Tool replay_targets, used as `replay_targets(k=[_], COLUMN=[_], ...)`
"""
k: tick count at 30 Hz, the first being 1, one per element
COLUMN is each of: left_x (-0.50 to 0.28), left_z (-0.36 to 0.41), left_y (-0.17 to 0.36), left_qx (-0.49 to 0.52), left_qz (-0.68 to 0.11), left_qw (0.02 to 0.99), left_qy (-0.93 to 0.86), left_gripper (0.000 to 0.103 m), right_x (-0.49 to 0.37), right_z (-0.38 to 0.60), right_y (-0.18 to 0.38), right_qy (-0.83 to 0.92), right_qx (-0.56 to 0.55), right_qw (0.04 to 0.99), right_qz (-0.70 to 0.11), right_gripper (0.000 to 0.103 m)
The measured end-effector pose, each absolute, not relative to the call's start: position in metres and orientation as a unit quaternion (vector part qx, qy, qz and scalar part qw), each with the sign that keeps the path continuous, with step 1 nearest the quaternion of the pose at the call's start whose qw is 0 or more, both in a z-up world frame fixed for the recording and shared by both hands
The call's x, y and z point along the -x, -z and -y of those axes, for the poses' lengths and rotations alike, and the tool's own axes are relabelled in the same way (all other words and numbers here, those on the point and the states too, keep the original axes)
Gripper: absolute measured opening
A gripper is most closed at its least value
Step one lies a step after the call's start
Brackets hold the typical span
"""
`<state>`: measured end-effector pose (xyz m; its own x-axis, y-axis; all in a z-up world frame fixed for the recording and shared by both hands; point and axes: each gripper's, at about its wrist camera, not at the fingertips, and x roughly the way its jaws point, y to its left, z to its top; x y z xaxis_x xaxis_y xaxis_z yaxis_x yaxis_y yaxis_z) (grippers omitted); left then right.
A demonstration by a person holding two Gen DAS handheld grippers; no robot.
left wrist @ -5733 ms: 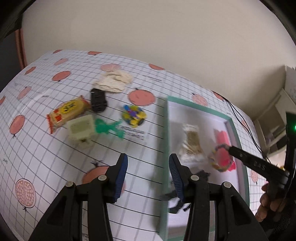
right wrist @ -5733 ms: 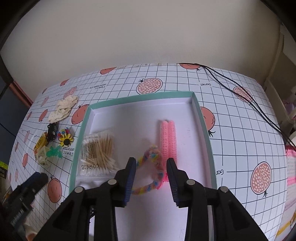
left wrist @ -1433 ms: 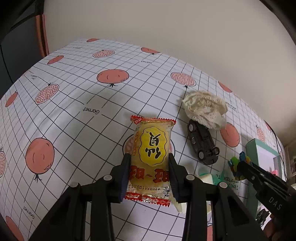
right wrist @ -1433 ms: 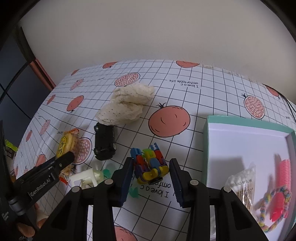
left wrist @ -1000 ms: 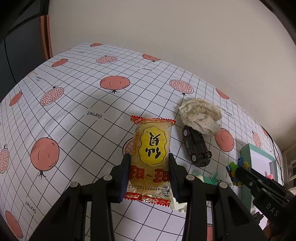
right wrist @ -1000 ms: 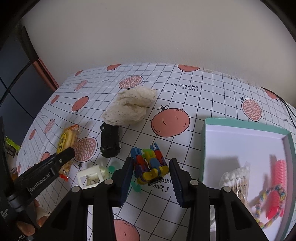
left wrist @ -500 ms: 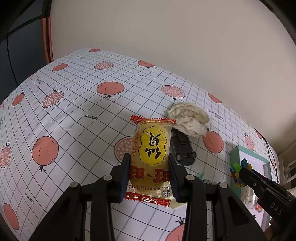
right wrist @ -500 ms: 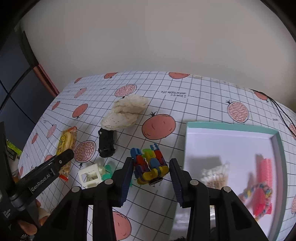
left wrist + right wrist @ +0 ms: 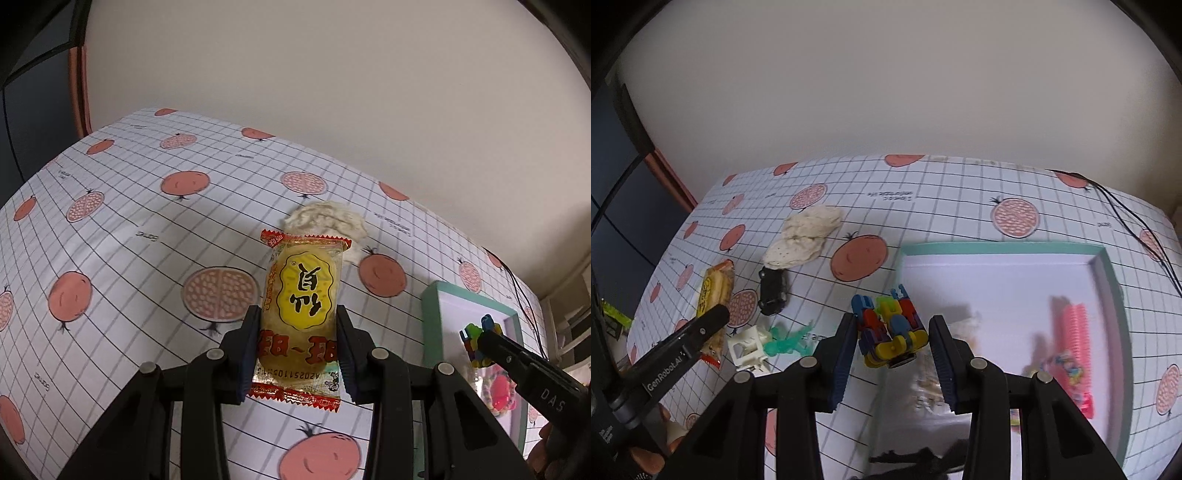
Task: Organize objects
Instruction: 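Lift and carry the snack packet and block toy over the green tray with both tools, then lower and release the snack packet with the left tool while the right tool releases the block toy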
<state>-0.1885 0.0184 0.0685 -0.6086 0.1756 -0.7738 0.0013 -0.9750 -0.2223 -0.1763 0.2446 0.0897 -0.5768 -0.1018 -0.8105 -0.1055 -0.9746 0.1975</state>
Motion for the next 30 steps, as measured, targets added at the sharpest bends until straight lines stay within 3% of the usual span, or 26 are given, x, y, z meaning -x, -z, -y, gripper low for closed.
replay_targets(k=[30], left_x=[0.177], left_z=[-0.145], left_y=[-0.075], left_qx=[0.438], left_qz=[0.035], left_qw=[0.172], left_qy=[-0.882], left_gripper=[0.04], right_x=[0.143], right_z=[-0.349], right_y=[-0.079], right_qy=[-0.875], right_qx=[0.453], right_qw=[0.1], right_qz=[-0.141], right_gripper=[0.042])
